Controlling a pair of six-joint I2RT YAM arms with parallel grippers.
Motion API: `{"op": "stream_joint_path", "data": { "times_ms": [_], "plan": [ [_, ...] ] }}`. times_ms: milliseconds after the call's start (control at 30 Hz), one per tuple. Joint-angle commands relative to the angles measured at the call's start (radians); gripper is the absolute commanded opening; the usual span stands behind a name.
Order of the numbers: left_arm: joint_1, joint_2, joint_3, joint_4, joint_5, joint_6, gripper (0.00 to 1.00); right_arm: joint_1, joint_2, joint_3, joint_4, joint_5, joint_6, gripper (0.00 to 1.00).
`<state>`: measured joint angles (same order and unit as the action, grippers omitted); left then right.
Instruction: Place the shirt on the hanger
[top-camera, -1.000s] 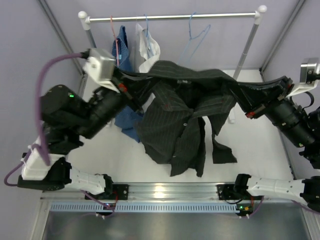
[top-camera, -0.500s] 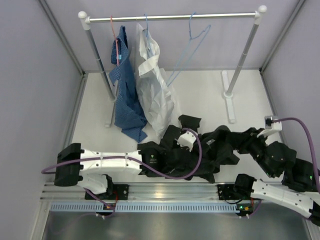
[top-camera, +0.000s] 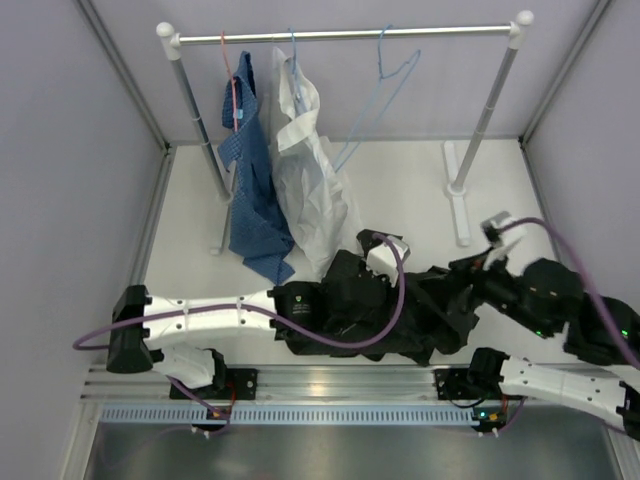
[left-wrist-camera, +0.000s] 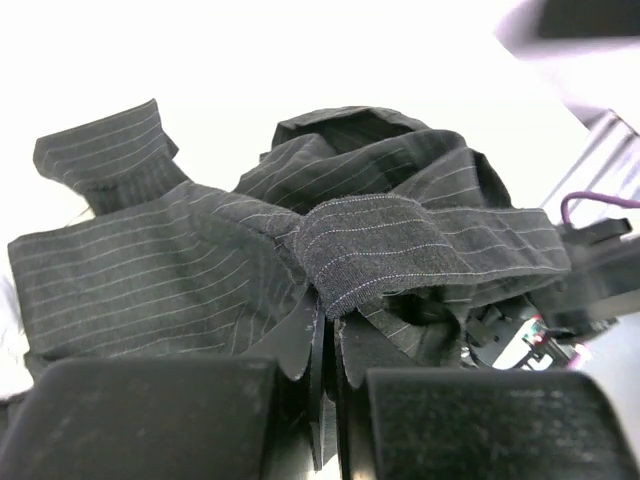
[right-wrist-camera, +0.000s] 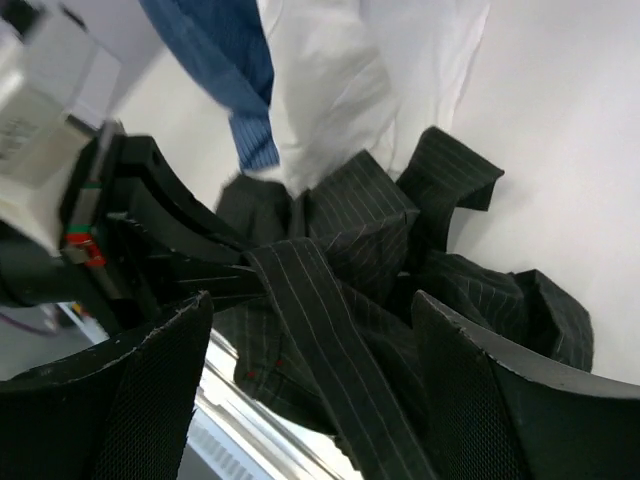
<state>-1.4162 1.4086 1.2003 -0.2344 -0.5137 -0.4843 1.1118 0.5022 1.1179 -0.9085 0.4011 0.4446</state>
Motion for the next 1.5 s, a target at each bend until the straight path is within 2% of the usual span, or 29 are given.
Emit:
{"op": "stream_joint_path", "data": {
  "times_ms": [0, 100, 200, 300, 333, 467, 567, 600, 767, 800, 833, 867, 933, 967, 1100, 1200, 1367, 1400, 1467],
  "plan": [
    [0.003, -0.045, 0.064, -0.014, 0.061, 0.058, 0.0, 0.0, 0.176, 0.016, 0.016, -0.122, -0.213, 0.78],
    [0.005, -0.068, 0.053, -0.013, 0.073, 0.05, 0.0, 0.0, 0.24, 0.016, 0.046, -0.185, -0.271, 0.77],
    [0.01, -0.079, 0.054, -0.019, 0.052, 0.035, 0.0, 0.0, 0.225, -0.044, 0.126, -0.26, -0.277, 0.71],
    [0.011, -0.089, 0.05, -0.016, 0.058, 0.027, 0.0, -0.001, 0.191, -0.085, 0.167, -0.229, -0.276, 0.66],
    [0.011, -0.092, 0.045, -0.016, 0.064, 0.026, 0.0, 0.0, 0.184, -0.105, 0.172, -0.219, -0.276, 0.6],
    [0.016, -0.109, 0.031, -0.016, 0.057, 0.012, 0.0, 0.0, 0.142, -0.141, 0.174, -0.18, -0.287, 0.54],
    [0.019, -0.114, 0.035, -0.016, 0.079, 0.01, 0.0, 0.0, 0.125, -0.164, 0.184, -0.11, -0.293, 0.4],
    [0.019, -0.112, 0.036, -0.017, 0.08, 0.01, 0.0, -0.001, 0.122, -0.164, 0.184, -0.099, -0.297, 0.29],
    [0.02, -0.112, 0.041, -0.017, 0.083, 0.024, 0.0, 0.0, 0.101, -0.136, 0.181, 0.017, -0.302, 0.0],
    [0.02, -0.112, 0.042, -0.016, 0.084, 0.024, 0.0, -0.001, 0.095, -0.129, 0.181, 0.036, -0.302, 0.0],
    [0.02, -0.109, 0.044, -0.016, 0.084, 0.024, 0.05, 0.0, 0.087, -0.124, 0.181, 0.051, -0.302, 0.0],
    [0.02, -0.102, 0.045, -0.016, 0.081, 0.024, 0.26, -0.001, 0.078, -0.119, 0.18, 0.073, -0.302, 0.0],
    [0.02, -0.083, 0.054, -0.016, 0.067, 0.016, 0.46, -0.001, 0.072, -0.106, 0.177, 0.074, -0.296, 0.0],
    [0.02, -0.074, 0.058, -0.016, 0.061, 0.012, 0.52, 0.0, 0.073, -0.102, 0.175, 0.07, -0.29, 0.0],
    [0.019, -0.036, 0.07, -0.017, 0.031, -0.04, 0.53, 0.0, 0.108, -0.081, 0.157, 0.09, -0.265, 0.0],
    [0.011, -0.008, 0.059, -0.017, -0.005, -0.106, 0.53, -0.001, 0.148, -0.061, 0.131, 0.16, -0.213, 0.0],
    [-0.046, 0.027, 0.048, -0.017, -0.147, -0.161, 0.53, -0.001, 0.203, -0.027, 0.103, 0.22, -0.139, 0.0],
    [-0.047, 0.032, 0.05, -0.019, -0.158, -0.165, 0.53, -0.001, 0.206, -0.023, 0.102, 0.219, -0.136, 0.0],
    [-0.049, 0.033, 0.054, -0.023, -0.178, -0.171, 0.45, -0.001, 0.214, -0.018, 0.102, 0.212, -0.135, 0.0]
  ]
}}
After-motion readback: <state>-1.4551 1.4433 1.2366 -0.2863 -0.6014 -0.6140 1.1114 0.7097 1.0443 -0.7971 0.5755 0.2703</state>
